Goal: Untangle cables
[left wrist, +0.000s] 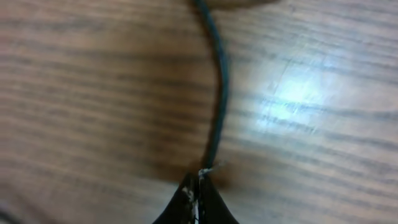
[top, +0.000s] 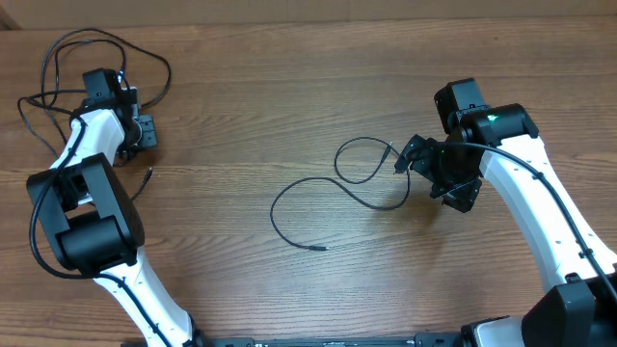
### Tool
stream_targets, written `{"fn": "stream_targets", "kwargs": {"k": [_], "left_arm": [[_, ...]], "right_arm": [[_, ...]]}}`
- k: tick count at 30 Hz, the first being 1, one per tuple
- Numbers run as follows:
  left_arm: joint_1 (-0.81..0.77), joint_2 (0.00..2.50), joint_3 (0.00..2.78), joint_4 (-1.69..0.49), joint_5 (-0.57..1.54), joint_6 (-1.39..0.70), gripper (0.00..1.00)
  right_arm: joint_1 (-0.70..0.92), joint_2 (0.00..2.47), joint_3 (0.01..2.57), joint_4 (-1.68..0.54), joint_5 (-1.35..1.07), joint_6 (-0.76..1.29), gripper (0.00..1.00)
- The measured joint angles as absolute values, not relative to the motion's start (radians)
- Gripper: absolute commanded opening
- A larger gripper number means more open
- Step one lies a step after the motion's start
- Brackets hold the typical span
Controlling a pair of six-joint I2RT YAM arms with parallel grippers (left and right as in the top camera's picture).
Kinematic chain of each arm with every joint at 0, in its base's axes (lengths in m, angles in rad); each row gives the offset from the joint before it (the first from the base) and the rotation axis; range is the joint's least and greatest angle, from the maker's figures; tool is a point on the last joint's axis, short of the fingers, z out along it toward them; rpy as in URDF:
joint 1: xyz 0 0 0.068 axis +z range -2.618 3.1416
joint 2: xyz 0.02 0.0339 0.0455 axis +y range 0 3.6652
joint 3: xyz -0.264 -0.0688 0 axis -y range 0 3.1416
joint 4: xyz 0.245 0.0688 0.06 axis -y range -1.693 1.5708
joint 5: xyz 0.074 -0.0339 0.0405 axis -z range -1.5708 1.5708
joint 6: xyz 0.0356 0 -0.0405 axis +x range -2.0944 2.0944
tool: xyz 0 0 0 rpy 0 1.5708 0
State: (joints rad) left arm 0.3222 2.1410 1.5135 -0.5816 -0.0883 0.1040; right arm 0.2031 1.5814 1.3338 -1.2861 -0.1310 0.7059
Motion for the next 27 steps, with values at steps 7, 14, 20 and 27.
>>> {"fn": "stream_targets", "kwargs": {"k": [7, 14, 20, 27], "left_arm": [[0.323, 2.033, 1.514, -0.589, -0.035, 0.104, 0.04], [0.323, 1.967, 1.529, -0.652, 0.056, 0.17, 0.25], [0.323, 1.974, 1.529, -0.656, 0.065, 0.204, 0.79], [0.323, 2.051, 1.529, -0.576, 0.069, 0.213, 0.68]], "right_arm": [[0.203, 1.581, 1.334, -1.286, -0.131, 0.706, 1.0], [0.203, 1.581, 1.334, -1.286, -0.131, 0.706, 1.0], [0.203, 1.581, 1.334, -1.286, -0.131, 0.706, 1.0], [0.203, 1.581, 1.334, -1.286, -0.131, 0.706, 1.0]]}}
